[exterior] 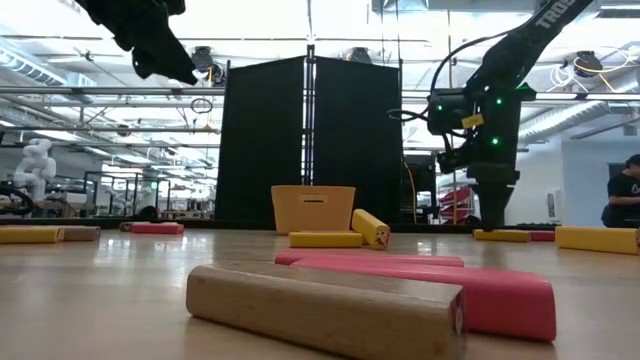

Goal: Sort blocks
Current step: Put the yellow block into the yellow bin

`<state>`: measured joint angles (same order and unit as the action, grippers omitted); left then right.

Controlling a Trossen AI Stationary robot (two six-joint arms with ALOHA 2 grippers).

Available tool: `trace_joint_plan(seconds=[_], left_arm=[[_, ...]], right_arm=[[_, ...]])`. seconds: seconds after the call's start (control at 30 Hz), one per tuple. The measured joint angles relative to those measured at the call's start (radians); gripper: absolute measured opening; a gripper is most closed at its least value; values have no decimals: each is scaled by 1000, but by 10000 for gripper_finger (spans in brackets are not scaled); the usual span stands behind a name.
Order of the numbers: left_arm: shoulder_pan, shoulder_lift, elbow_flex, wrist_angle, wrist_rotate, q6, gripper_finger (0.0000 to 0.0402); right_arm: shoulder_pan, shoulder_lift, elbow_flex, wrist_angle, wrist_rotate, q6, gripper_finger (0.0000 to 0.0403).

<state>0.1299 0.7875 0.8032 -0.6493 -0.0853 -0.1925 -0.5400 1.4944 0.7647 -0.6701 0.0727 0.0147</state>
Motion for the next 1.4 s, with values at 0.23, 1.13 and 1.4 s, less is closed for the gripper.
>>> trace_joint_plan(seconds=[0.23,1.13,1.4], left_arm=[[0,-16,0,1,-29,24,166],[0,-12,-191,357,-51,8,166],[-46,3,-190,419,-100,-90,166]], right_arm=[[-4,-20,0,-6,8,-10,171],[-43,-34,-114,101,26,8,165],[-28,-32,-116,106,-1,17,83]])
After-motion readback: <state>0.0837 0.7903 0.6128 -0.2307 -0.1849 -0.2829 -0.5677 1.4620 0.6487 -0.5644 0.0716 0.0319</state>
